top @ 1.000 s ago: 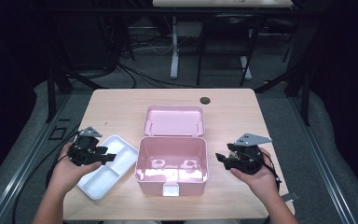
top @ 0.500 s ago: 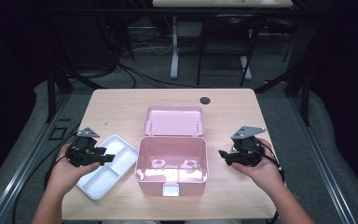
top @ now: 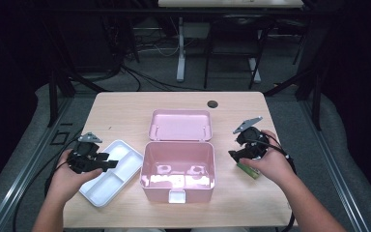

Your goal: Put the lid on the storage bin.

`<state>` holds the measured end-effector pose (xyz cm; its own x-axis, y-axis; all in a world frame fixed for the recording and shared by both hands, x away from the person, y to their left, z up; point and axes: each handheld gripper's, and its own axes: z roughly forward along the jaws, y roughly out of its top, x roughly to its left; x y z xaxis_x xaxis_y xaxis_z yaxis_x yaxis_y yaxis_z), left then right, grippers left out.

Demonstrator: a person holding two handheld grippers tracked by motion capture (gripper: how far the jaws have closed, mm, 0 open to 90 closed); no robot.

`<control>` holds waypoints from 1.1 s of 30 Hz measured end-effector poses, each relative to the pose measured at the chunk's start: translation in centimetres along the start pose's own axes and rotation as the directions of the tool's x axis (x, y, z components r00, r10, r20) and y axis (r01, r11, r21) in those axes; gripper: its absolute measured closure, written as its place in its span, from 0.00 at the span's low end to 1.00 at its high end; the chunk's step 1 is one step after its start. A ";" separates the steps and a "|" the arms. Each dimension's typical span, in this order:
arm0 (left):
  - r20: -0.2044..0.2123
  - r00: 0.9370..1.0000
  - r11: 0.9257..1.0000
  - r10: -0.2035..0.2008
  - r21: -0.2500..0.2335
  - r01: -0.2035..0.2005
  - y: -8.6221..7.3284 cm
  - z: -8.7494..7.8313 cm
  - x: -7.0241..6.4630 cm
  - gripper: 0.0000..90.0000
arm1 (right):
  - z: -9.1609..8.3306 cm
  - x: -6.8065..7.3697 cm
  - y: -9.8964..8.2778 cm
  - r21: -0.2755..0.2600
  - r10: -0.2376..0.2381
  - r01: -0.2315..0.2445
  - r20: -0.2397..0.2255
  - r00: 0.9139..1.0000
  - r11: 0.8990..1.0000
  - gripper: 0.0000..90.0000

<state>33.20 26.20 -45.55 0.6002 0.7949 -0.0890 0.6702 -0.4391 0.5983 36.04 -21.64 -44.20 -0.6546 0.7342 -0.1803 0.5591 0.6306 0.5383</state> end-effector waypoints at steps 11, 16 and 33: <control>0.002 1.000 1.000 -0.010 -0.004 0.010 -0.2 -0.1 0.3 0.56 | 1.8 -2.3 1.0 0.169 0.030 -0.020 -0.060 0.998 0.985 0.34; 0.005 1.000 1.000 -0.013 -0.002 0.013 -0.2 0.0 0.3 0.56 | 2.5 -3.2 0.9 0.227 0.030 -0.016 -0.062 0.998 0.974 0.26; 0.005 1.000 1.000 -0.019 0.001 0.019 -0.3 0.1 0.5 0.56 | 4.2 -5.0 -0.5 0.360 0.086 -0.060 -0.057 0.995 0.931 0.11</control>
<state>33.33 26.64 -45.89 0.5898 0.8009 -0.1039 0.6819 -0.4249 0.5954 41.20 -24.54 -47.01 -0.6317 0.7705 -0.0860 0.7432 0.6334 0.2155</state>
